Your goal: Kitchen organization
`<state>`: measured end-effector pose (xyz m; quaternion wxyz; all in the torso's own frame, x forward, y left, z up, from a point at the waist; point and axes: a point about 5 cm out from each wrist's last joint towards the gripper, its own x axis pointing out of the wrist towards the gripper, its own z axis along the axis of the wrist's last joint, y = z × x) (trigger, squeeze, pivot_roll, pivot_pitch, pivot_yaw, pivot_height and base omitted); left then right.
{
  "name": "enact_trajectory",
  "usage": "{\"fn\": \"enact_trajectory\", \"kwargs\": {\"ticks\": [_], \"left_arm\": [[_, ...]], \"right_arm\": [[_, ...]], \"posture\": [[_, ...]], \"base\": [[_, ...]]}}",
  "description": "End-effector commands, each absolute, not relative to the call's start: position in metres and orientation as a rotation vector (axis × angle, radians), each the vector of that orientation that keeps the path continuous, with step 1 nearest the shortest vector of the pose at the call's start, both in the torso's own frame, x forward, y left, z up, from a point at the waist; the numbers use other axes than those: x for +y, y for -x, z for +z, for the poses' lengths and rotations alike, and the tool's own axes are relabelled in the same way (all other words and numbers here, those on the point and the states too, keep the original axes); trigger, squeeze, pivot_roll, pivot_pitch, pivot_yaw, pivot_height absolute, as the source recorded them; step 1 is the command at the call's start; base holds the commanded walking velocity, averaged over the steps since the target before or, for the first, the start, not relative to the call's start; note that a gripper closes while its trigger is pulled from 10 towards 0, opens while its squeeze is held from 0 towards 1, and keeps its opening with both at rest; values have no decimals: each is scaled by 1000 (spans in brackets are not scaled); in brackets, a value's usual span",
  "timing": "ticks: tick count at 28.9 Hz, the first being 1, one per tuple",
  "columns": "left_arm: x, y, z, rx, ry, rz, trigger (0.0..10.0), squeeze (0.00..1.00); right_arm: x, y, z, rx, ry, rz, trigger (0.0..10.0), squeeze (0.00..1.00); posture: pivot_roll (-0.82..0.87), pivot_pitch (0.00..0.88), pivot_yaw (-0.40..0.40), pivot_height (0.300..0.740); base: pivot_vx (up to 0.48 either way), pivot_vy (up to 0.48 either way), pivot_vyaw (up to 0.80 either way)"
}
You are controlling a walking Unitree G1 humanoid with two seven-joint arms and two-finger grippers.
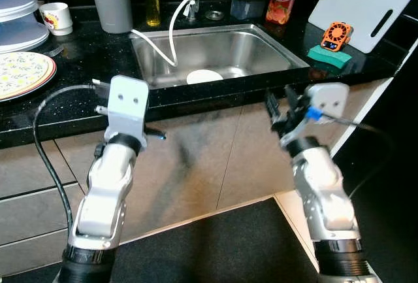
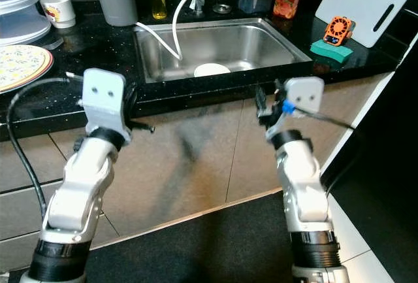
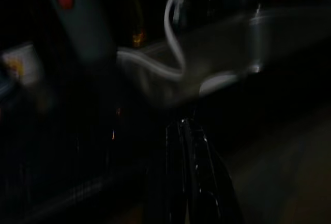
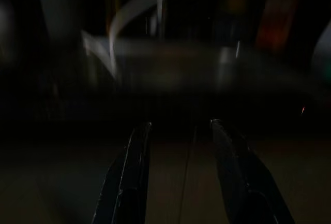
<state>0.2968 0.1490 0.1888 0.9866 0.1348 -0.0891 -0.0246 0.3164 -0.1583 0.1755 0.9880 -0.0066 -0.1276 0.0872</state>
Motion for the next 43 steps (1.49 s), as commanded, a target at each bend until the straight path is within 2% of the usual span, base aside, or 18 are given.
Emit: {"fn": "enact_trajectory", "kwargs": {"ticks": [1, 2, 3, 4, 8, 9, 10, 11, 14, 18, 21, 24, 27, 33, 39, 43], "left_arm": [[156, -291, 162, -119, -330, -41, 10000, 0], [156, -291, 162, -119, -330, -41, 10000, 0], [164, -280, 134, -41, -359, -37, 10000, 0], [164, -280, 134, -41, -359, -37, 10000, 0], [185, -256, 69, 225, -348, -13, 10000, 0], [185, -256, 69, 225, -348, -13, 10000, 0], [205, -242, 37, 377, -270, 73, 10000, 0], [216, -236, 26, 426, -270, 131, 10000, 0], [227, -232, 21, 436, -278, 192, 10000, 0], [198, -246, 55, 238, -407, 15, 10000, 0], [171, -263, 111, -1, -414, -84, 10000, 0], [169, -278, 159, -160, -375, -62, 10000, 0], [182, -290, 207, -254, -315, -34, 10000, 0], [204, -299, 231, -282, -345, 54, 10000, 0], [196, -301, 241, -313, -320, 55, 10000, 0], [192, -302, 247, -319, -325, 39, 10000, 0]], "right_arm": [[-162, -314, 148, -165, 30, 162, 10000, 0], [-162, -314, 148, -165, 30, 162, 10000, 0], [-169, -309, 118, -59, 20, 140, 10000, 0], [-169, -309, 118, -59, 20, 140, 10000, 0], [-175, -290, 54, 181, 24, 145, 10000, 0], [-175, -290, 54, 181, 24, 145, 10000, 0], [-179, -276, 24, 298, 25, 120, 10000, 0], [-182, -269, 12, 350, 8, 90, 10000, 0], [-187, -264, 2, 386, -46, 34, 10000, 0], [-194, -278, 27, 257, -55, -7, 10000, 0], [-203, -303, 81, 31, -40, -52, 10000, 0], [-204, -321, 138, -187, -54, -45, 10000, 0], [-189, -331, 198, -390, -39, 35, 10000, 0], [-173, -336, 209, -414, -62, 77, 10000, 0], [-178, -334, 211, -401, -97, 24, 10000, 0], [-181, -333, 212, -393, -92, 9, 10000, 0]], "posture": [[101, 66, -38, 740], [101, 66, -38, 740], [101, 69, -40, 740], [101, 69, -40, 740], [107, 72, -46, 740], [107, 72, -46, 740], [107, 72, -48, 740], [110, 70, -52, 740], [115, 69, -60, 740], [115, 64, -63, 740], [113, 62, -62, 740], [115, 57, -59, 740], [125, 47, -65, 740], [142, 44, -72, 740], [136, 44, -66, 740], [135, 47, -61, 740]], "base": [[0, 0, 0], [0, 0, 0], [0, 0, 0], [0, 0, 0], [0, 0, 0], [0, 0, 0], [0, 0, 0], [0, 0, 0], [0, 0, 0], [0, 0, 0], [0, 0, 0], [0, 0, 0], [0, 0, 0], [0, 0, 0], [0, 0, 0], [0, 0, 787]]}}
